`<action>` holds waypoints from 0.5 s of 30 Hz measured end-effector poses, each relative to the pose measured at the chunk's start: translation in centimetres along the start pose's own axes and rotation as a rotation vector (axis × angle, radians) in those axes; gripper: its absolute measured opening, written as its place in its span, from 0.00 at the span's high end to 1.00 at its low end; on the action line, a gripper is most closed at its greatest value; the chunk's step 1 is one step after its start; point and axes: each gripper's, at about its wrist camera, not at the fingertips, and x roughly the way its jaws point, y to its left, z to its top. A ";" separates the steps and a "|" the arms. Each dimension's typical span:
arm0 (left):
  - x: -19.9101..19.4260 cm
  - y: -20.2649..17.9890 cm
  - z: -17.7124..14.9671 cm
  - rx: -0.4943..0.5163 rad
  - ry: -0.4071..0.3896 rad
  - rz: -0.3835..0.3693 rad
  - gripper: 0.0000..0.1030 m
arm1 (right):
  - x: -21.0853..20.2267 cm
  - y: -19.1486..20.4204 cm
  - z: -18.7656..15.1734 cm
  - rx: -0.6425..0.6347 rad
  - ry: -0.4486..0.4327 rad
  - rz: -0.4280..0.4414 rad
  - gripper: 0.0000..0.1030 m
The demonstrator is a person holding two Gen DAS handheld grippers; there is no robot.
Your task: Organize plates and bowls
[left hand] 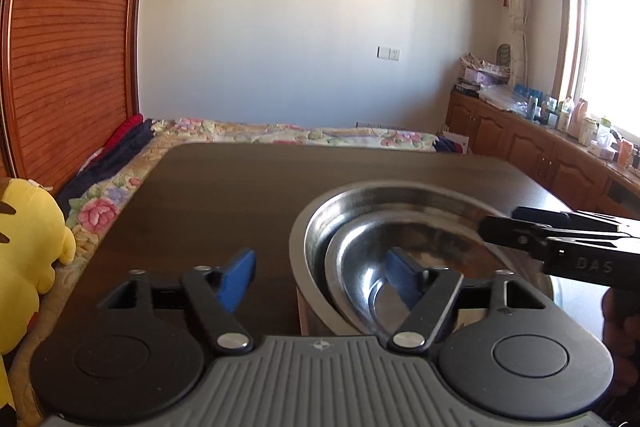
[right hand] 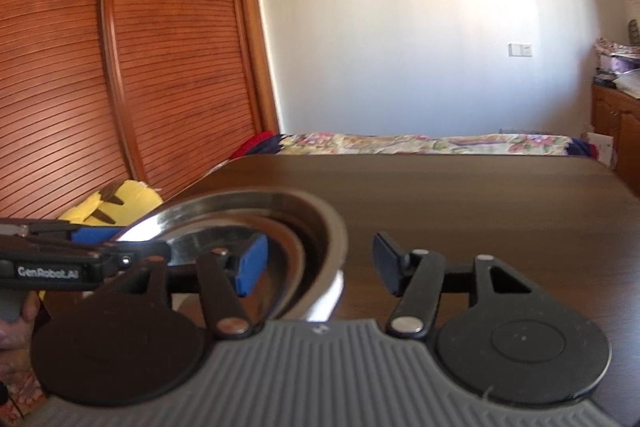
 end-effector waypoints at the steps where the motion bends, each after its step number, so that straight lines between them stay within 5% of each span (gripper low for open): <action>1: -0.2 -0.1 0.2 0.004 -0.007 0.003 0.24 | -0.3 -0.2 0.1 0.002 -0.005 -0.008 0.41; 7: -1.7 -1.1 1.4 0.027 -0.044 0.007 0.13 | -2.7 -1.1 1.0 0.002 -0.033 -0.052 0.37; 15: -3.9 -3.0 2.7 0.056 -0.086 0.015 0.01 | -6.0 -2.3 2.1 0.009 -0.091 -0.115 0.11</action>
